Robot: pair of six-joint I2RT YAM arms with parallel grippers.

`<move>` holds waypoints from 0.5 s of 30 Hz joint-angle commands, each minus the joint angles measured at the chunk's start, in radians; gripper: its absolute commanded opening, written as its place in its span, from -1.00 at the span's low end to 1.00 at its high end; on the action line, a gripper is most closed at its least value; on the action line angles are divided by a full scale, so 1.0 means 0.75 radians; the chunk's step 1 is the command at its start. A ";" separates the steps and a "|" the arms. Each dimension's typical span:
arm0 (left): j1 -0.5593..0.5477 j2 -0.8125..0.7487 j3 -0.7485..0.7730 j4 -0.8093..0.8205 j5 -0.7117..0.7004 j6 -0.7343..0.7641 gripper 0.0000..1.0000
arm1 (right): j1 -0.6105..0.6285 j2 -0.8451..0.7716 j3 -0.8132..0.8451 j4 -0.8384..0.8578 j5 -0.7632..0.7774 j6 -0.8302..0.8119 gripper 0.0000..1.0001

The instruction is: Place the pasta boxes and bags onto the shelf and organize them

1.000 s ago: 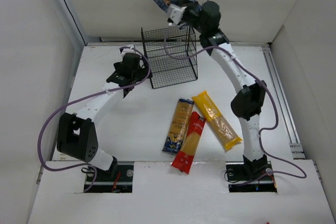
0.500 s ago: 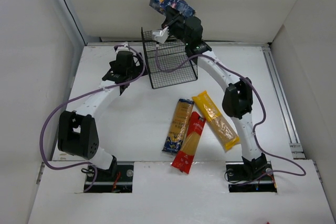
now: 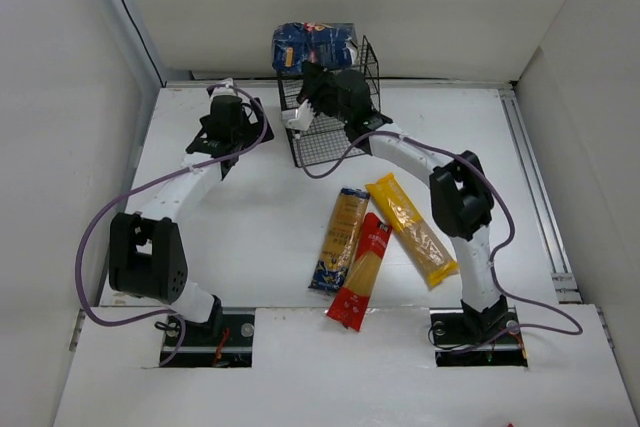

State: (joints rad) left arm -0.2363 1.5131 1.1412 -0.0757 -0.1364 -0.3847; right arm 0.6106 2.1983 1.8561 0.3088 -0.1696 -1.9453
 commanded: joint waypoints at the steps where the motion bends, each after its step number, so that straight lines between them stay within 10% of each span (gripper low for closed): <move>1: 0.021 -0.077 0.006 0.058 0.041 0.016 0.98 | -0.024 -0.188 -0.057 0.138 0.026 0.061 -1.00; 15: 0.021 -0.064 0.098 0.058 0.096 0.002 1.00 | -0.104 -0.352 -0.368 0.190 -0.070 0.276 -0.18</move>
State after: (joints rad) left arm -0.2249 1.5055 1.1545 -0.0715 -0.0853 -0.3851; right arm 0.5514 1.9961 1.5997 0.3695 -0.2146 -1.8080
